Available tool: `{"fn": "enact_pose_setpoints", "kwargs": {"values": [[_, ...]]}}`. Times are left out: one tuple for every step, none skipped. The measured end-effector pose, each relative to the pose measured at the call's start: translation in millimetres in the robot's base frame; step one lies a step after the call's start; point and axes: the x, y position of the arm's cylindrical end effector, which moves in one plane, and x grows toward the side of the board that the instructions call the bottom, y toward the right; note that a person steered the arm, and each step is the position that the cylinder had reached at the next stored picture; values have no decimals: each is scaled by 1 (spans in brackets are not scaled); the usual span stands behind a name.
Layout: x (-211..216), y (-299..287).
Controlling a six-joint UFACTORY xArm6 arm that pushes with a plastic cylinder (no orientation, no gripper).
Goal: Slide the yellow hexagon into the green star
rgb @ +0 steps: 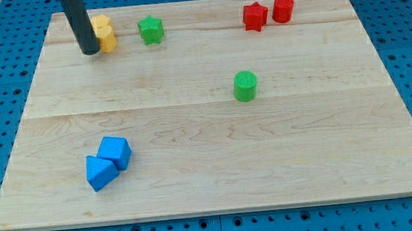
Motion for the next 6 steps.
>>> {"fn": "enact_pose_setpoints", "kwargs": {"values": [[-28,-42],[-23,21],[-12,32],[-38,-36],[-81,-49],[-49,41]]}}
